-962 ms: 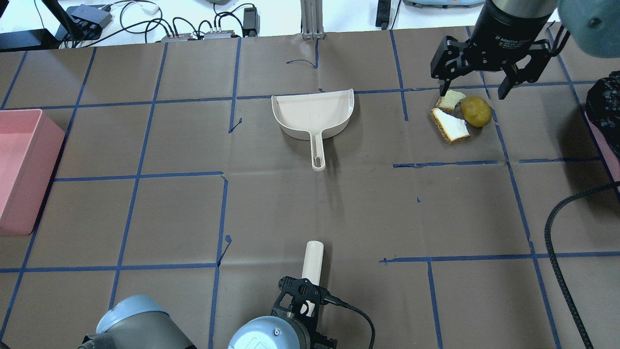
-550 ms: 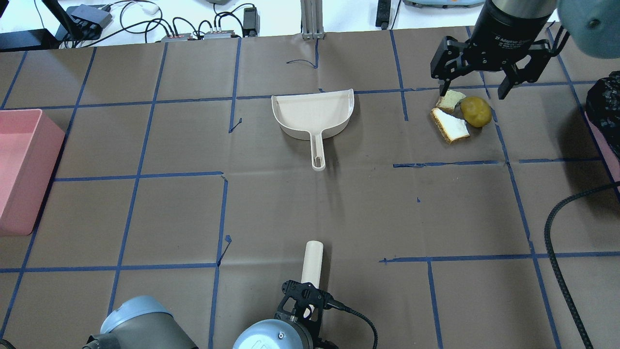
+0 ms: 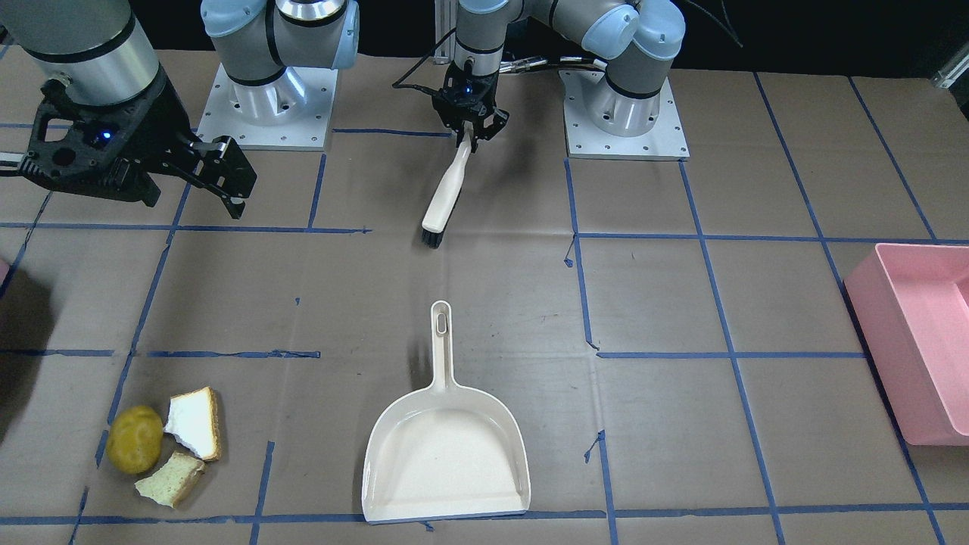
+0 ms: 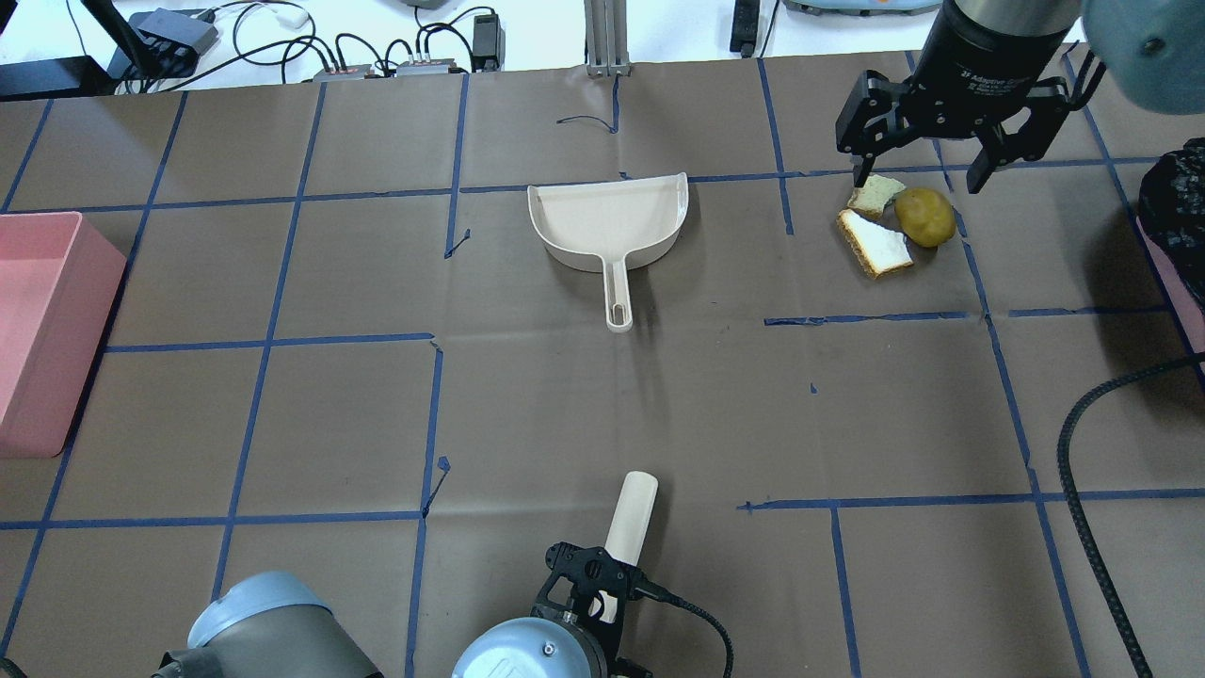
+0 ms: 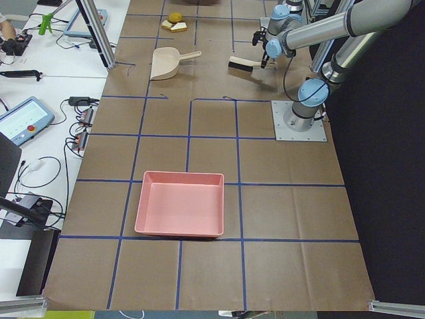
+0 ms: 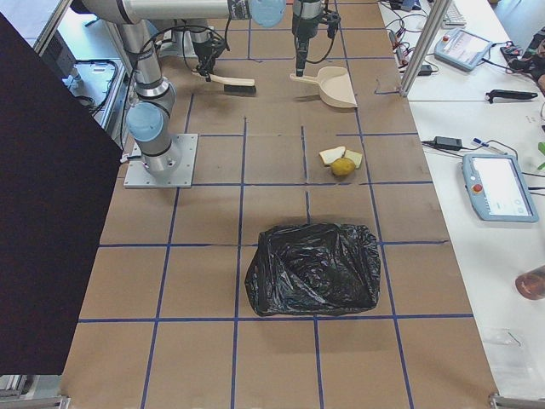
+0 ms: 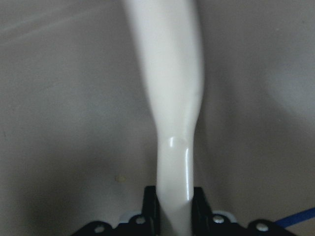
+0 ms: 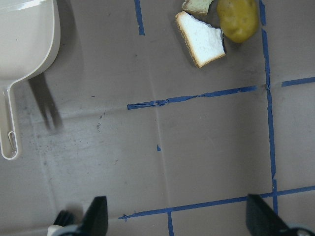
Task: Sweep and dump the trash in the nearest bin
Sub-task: 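Lift the white brush with the left gripper and carry it farther away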
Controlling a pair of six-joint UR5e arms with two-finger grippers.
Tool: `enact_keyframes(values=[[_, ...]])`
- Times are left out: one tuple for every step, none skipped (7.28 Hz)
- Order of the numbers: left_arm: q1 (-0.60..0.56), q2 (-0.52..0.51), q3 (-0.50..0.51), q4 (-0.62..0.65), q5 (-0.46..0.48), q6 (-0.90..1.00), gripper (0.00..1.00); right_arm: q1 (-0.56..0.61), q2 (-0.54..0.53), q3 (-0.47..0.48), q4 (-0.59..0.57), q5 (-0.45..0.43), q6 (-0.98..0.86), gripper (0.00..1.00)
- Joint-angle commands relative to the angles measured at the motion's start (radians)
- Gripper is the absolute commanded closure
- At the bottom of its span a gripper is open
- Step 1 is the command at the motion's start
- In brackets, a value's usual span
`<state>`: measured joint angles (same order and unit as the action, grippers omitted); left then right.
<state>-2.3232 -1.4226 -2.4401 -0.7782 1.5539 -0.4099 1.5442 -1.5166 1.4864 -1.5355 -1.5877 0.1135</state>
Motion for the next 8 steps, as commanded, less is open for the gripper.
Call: enact_keyframes(values=[[0.013, 0.016, 0.126, -0.155, 0.000, 0.000, 1.00, 0.001, -0.001, 0.000, 0.000, 0.000, 0.000, 0.00], [0.037, 0.025, 0.204, -0.255, 0.002, 0.002, 1.00, -0.001, -0.001, 0.000, 0.000, 0.000, 0.000, 0.00], [0.080, 0.025, 0.273, -0.348, 0.005, 0.008, 1.00, -0.001, -0.001, 0.000, 0.000, 0.000, 0.000, 0.00], [0.152, 0.027, 0.339, -0.443, 0.006, 0.013, 1.00, 0.001, 0.001, 0.000, 0.000, 0.000, 0.000, 0.00], [0.256, 0.027, 0.425, -0.572, 0.005, 0.067, 1.00, 0.002, 0.001, 0.000, 0.000, 0.000, 0.000, 0.00], [0.375, 0.025, 0.502, -0.711, 0.005, 0.200, 1.00, 0.004, -0.001, 0.002, 0.000, 0.000, 0.002, 0.00], [0.503, 0.025, 0.565, -0.786, 0.006, 0.294, 1.00, 0.004, -0.002, 0.002, 0.000, 0.000, 0.002, 0.00], [0.586, 0.018, 0.604, -0.826, 0.008, 0.302, 1.00, 0.005, 0.006, 0.003, 0.002, 0.002, -0.001, 0.00]])
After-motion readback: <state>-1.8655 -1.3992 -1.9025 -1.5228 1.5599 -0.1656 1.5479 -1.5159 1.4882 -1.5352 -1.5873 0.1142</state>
